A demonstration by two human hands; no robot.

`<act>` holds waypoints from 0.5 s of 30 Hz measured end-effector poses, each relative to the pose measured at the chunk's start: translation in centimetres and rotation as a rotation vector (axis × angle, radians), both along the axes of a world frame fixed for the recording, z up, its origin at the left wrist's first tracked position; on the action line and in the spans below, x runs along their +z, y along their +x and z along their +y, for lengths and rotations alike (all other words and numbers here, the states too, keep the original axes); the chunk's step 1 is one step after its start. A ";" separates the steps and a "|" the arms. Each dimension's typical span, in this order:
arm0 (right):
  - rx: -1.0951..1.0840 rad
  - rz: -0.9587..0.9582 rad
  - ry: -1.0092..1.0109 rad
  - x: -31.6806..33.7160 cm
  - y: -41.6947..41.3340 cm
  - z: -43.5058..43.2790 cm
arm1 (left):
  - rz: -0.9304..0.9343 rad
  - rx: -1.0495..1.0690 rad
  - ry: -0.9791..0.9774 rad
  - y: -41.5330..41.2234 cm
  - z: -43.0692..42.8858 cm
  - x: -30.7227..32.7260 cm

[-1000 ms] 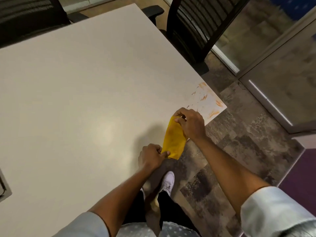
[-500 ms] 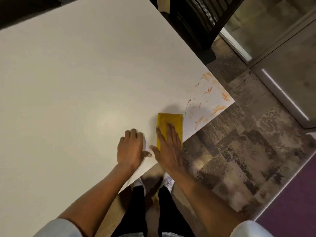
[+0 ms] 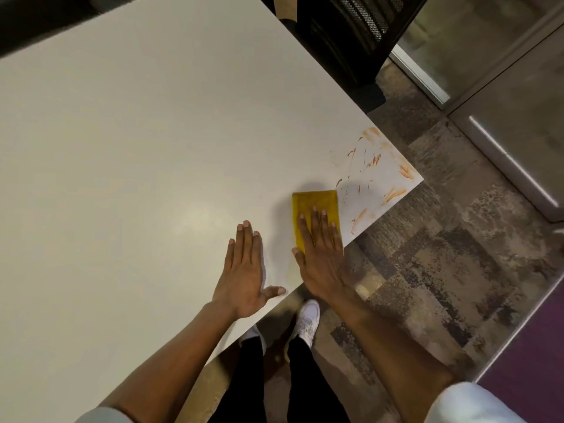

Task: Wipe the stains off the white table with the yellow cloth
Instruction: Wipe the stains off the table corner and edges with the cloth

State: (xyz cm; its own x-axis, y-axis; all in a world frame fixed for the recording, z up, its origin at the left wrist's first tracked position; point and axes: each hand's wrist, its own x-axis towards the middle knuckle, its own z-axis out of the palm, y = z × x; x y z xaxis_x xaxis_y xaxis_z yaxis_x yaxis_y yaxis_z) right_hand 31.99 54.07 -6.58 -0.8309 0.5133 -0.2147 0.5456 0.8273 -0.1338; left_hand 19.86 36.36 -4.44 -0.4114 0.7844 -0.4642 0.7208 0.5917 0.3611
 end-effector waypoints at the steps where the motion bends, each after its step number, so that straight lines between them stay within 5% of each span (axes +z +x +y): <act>1: -0.001 -0.003 -0.003 0.3 0.6 -0.6 | -0.020 -0.005 0.018 -0.1 0.3 0.0; 7: -0.016 -0.021 -0.013 0.9 5.1 -2.9 | -0.058 -0.121 0.024 -2.5 4.2 0.0; 15: -0.153 0.014 0.050 -0.3 -1.1 3.0 | -0.012 -0.228 -0.036 -5.6 10.2 -1.2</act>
State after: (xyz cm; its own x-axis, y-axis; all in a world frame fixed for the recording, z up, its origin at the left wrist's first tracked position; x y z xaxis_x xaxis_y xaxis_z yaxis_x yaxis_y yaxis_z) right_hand 30.91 57.08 -6.86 -0.7453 0.6436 -0.1744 0.6638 0.7408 -0.1031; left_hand 14.23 46.58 -5.67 -0.2199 0.8394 -0.4971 0.8331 0.4267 0.3520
